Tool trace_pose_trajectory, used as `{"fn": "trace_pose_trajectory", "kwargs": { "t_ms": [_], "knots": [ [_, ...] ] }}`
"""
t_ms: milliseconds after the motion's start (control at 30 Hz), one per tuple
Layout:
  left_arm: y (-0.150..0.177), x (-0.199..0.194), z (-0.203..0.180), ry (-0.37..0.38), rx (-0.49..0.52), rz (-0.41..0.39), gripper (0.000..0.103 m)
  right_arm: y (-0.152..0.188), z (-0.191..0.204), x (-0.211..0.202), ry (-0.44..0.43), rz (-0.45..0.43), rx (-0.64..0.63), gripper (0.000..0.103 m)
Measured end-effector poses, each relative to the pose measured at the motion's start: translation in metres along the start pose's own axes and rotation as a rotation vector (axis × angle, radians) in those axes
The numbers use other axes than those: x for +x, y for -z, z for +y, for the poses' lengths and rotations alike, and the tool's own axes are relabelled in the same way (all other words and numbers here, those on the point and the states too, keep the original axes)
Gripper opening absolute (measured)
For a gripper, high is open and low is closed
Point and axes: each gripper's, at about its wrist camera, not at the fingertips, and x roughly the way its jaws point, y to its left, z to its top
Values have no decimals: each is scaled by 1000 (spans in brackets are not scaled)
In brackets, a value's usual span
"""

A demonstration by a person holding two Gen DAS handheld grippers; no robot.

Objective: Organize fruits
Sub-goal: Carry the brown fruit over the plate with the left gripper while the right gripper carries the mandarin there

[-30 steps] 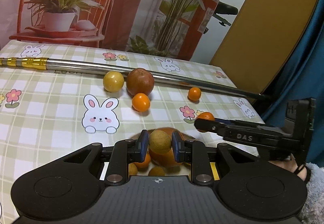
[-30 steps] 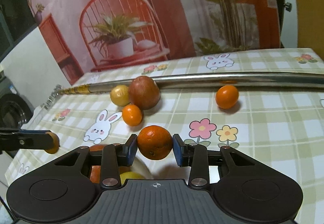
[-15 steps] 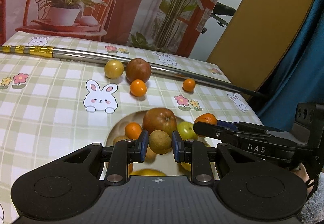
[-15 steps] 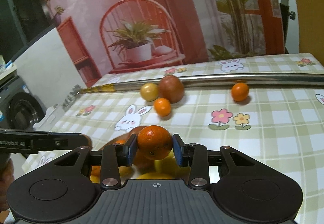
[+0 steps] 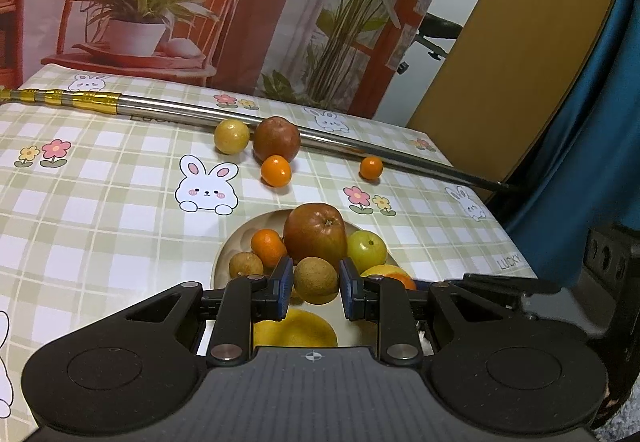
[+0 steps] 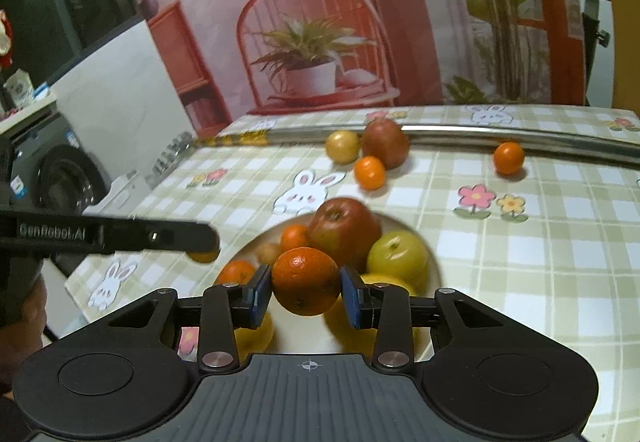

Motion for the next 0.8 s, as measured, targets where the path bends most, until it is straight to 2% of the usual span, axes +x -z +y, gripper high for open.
{"fn": "trace_pose_trajectory", "kwargs": {
  "t_ms": [200,567,800],
  "knots": [
    [2,-2,2,0,-10,-4,26,10,16,5,6,57,-62,34],
    [4,-2,9,-18,-32,2,26,25,24,17,18,157,-97,34],
    [3,0,10,-24,-37,5,26,29,24,22,-5,184,-97,35]
  ]
}}
